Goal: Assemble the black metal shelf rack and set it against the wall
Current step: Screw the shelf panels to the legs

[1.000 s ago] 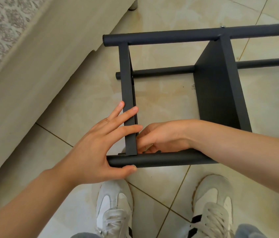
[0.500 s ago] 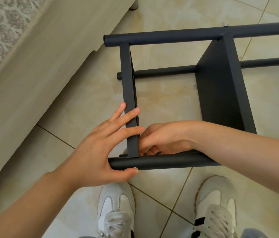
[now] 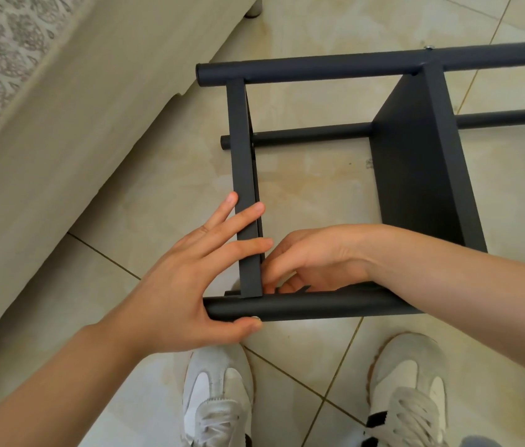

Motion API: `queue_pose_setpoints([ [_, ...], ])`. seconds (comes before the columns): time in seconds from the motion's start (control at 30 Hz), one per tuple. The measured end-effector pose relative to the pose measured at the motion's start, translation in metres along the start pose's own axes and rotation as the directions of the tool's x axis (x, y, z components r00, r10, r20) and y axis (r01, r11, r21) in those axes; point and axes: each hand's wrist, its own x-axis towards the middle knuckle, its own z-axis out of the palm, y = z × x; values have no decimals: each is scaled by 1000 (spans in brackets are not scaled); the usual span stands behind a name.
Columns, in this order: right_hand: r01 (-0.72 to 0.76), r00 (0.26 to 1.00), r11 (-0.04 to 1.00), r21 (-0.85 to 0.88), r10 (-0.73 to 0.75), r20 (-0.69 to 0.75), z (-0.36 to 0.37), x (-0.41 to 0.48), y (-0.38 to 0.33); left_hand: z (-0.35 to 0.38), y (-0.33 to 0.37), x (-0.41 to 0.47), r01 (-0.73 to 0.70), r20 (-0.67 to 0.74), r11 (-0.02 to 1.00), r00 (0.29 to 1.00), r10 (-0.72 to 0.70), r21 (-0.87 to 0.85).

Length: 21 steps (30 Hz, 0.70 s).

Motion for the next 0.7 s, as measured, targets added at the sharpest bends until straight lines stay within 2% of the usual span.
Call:
queue_pose_setpoints([
  [0.2, -12, 1000, 997, -71, 11, -18, 1, 4, -1, 0, -1, 1, -8, -8, 1000, 1000, 8, 8],
  [0.4, 25, 1000, 1000, -2, -25, 6, -2, 2, 0, 0, -3, 0, -7, -8, 1000, 1000, 7, 7],
  [0.6, 5, 1000, 998, -70, -6, -17, 2, 2, 1, 1, -1, 1, -7, -8, 1000, 1000, 7, -3],
  [0.7, 24, 999, 999, -39, -25, -41, 5, 6, 0, 1, -1, 0, -6, -15, 1000, 1000, 6, 4],
])
